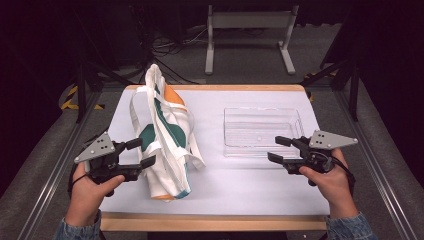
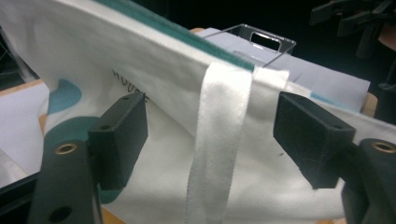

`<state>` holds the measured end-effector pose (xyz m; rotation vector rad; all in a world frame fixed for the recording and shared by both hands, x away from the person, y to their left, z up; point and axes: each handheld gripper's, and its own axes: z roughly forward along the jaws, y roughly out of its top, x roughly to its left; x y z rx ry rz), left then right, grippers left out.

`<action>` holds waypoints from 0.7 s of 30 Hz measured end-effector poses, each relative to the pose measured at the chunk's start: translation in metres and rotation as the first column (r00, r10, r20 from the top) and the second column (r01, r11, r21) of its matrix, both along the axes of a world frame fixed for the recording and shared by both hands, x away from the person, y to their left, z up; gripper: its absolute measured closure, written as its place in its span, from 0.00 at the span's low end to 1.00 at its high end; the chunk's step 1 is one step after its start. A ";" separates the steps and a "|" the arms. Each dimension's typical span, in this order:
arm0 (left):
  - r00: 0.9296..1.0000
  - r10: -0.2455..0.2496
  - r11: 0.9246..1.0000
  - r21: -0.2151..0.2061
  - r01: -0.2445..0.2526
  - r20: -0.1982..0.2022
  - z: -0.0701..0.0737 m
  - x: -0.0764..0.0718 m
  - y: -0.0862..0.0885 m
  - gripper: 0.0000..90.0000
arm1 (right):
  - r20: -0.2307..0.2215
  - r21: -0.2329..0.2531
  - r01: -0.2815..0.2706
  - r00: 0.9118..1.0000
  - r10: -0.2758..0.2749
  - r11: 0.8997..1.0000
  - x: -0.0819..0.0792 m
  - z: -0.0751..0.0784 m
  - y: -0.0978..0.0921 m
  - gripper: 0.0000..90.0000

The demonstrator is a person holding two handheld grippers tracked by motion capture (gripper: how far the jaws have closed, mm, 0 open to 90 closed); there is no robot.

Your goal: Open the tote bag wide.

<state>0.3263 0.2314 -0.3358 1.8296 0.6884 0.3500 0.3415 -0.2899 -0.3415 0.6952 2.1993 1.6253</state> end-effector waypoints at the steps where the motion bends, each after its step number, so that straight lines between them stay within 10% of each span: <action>1: 1.000 -0.007 1.000 0.005 0.007 -0.002 -0.002 0.002 -0.001 0.33 | 0.000 -0.003 -0.001 1.000 0.001 1.000 0.000 0.000 0.001 0.41; 10: 0.998 -0.059 0.998 0.013 0.059 -0.020 -0.007 0.002 -0.003 0.86 | 0.006 -0.017 -0.010 1.000 0.010 1.000 -0.002 -0.001 0.006 0.44; 21: 0.999 -0.051 0.999 -0.001 0.051 -0.014 -0.004 0.000 -0.003 0.95 | 0.011 -0.031 -0.002 1.000 0.003 1.000 -0.004 0.002 0.007 0.51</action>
